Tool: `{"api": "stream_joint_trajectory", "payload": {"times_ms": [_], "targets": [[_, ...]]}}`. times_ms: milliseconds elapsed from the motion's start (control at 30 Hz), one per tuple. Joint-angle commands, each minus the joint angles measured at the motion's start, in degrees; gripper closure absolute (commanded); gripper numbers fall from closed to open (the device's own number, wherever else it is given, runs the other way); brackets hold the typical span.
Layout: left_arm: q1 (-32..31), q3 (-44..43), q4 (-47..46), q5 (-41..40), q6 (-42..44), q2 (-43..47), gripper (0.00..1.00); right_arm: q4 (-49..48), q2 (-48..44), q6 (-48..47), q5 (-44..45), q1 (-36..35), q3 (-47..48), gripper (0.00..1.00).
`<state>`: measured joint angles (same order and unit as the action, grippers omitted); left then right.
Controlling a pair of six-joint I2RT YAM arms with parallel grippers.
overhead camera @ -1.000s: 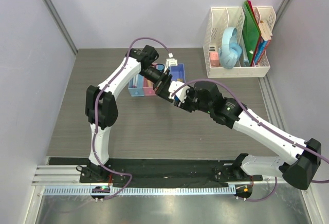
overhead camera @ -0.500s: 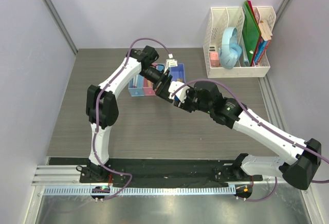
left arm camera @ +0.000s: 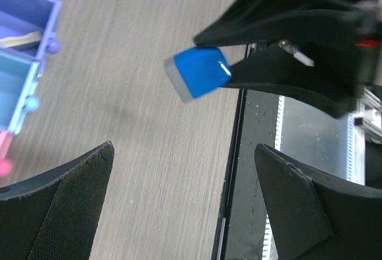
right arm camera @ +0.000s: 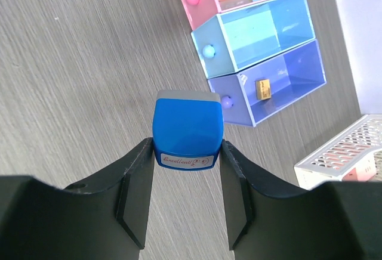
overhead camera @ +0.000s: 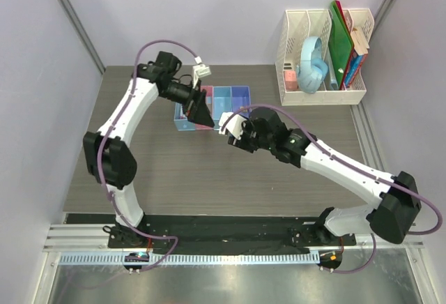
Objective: Sort the stationery into containers
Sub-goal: Place the stationery in the storage box.
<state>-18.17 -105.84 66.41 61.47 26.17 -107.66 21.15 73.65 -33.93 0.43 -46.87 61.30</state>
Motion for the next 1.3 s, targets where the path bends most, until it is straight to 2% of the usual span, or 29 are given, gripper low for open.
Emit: {"api": "stream_joint_trajectory", "payload": {"times_ms": [0,300,600,867,1267], "targets": [[3.8,5.7,-2.4,-0.5,-0.3,7.2,0.00,-4.7,3.5,-2.4,1.9,0.1,4.6,0.69],[6.9,23.5,-7.7,-11.0,0.5,18.1,0.00,-5.6,17.1,-4.8,2.5,2.8,16.8,0.69],[8.3,33.4,-14.1,-18.6,-4.6,25.8,0.00,-5.5,29.4,-4.1,1.2,6.9,29.2,0.69],[8.9,34.3,-12.4,-19.8,-3.6,27.6,0.00,-4.6,37.6,-3.3,-1.5,10.9,35.6,0.69],[8.8,34.6,-12.2,-19.1,-3.8,28.1,0.00,-3.5,42.1,-2.7,-2.6,11.8,39.2,0.71]]}}
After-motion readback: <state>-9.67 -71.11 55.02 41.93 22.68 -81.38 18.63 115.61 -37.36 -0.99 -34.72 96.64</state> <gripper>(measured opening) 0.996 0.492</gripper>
